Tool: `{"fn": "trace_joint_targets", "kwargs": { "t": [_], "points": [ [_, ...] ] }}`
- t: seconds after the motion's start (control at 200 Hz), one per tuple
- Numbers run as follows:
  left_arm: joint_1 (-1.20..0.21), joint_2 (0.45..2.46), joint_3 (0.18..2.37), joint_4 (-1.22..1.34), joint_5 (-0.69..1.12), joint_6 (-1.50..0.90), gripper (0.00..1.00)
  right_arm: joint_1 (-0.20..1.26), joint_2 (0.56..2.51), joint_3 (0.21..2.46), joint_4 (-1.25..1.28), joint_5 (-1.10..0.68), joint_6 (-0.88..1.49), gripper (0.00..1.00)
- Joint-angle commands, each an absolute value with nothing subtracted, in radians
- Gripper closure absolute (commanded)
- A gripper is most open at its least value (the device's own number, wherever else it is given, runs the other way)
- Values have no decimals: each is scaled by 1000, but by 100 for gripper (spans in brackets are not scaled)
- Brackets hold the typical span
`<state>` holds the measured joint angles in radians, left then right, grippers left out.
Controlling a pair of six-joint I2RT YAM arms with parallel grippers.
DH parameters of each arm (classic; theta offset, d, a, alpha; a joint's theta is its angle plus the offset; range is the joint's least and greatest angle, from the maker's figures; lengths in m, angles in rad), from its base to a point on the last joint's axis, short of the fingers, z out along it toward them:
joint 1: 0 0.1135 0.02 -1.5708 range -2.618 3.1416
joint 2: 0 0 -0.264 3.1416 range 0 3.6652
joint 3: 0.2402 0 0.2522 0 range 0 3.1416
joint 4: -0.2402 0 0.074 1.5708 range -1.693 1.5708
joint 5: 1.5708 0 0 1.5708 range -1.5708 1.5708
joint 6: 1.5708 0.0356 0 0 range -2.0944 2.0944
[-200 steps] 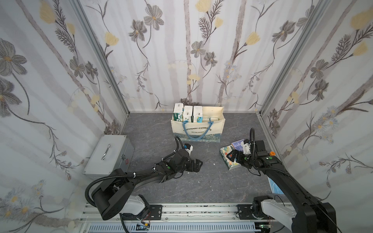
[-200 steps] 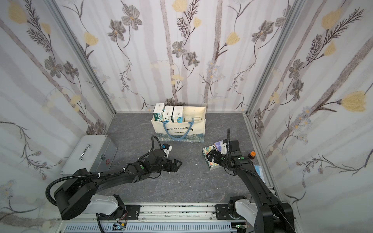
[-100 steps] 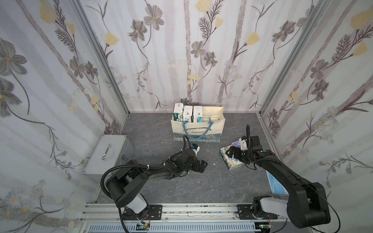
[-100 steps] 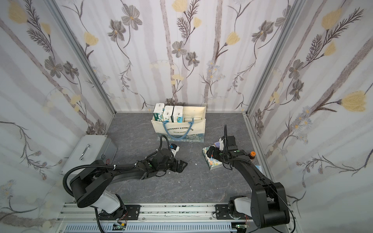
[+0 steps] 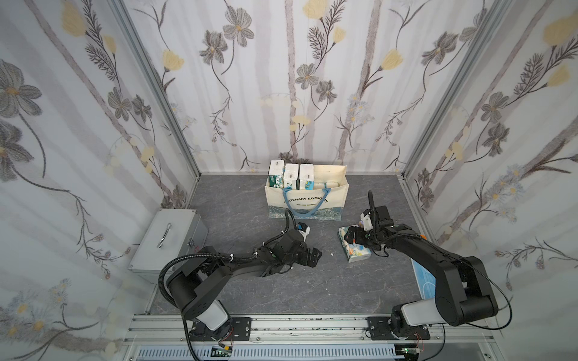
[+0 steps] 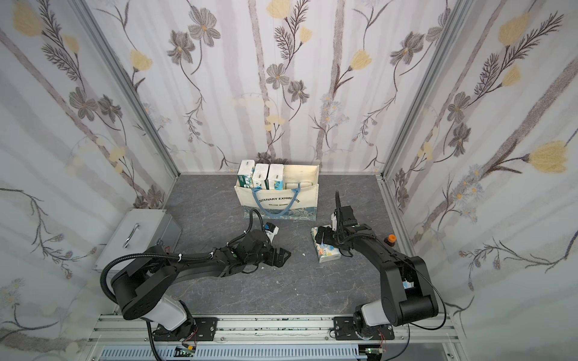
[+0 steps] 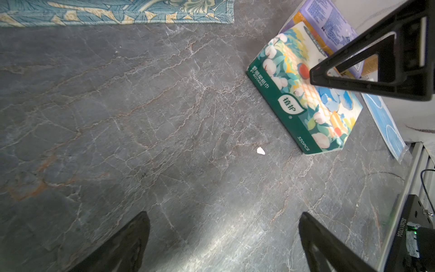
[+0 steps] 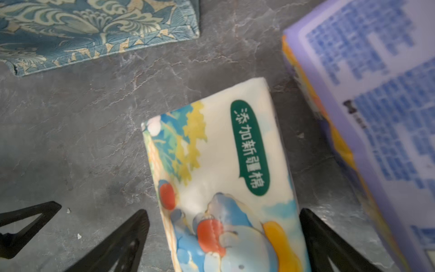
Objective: Put tissues into the canvas bag
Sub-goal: Move the pack of facial tissues to the center of the board.
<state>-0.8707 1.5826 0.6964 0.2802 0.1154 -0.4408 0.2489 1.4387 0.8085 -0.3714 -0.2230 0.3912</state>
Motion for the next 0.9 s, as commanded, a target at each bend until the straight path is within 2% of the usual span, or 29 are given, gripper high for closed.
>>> {"fn": "trace_joint_targets", "kwargs": {
  "t": [0.0,0.595,0.769,0.894],
  "points": [
    [-871,1583,703,285,103,-434,0,292,1436,814,-386,-232,394,2],
    [-871,1577,697,276,83,-447,0,595,1473,765,-286,-295,584,7],
    [-871,1571,691,281,77,-451,0,530,1371,794,-394,-164,528,4],
    [-871,1575,695,280,73,-450,0,424,1393,851,-413,-167,452,3]
  ]
}}
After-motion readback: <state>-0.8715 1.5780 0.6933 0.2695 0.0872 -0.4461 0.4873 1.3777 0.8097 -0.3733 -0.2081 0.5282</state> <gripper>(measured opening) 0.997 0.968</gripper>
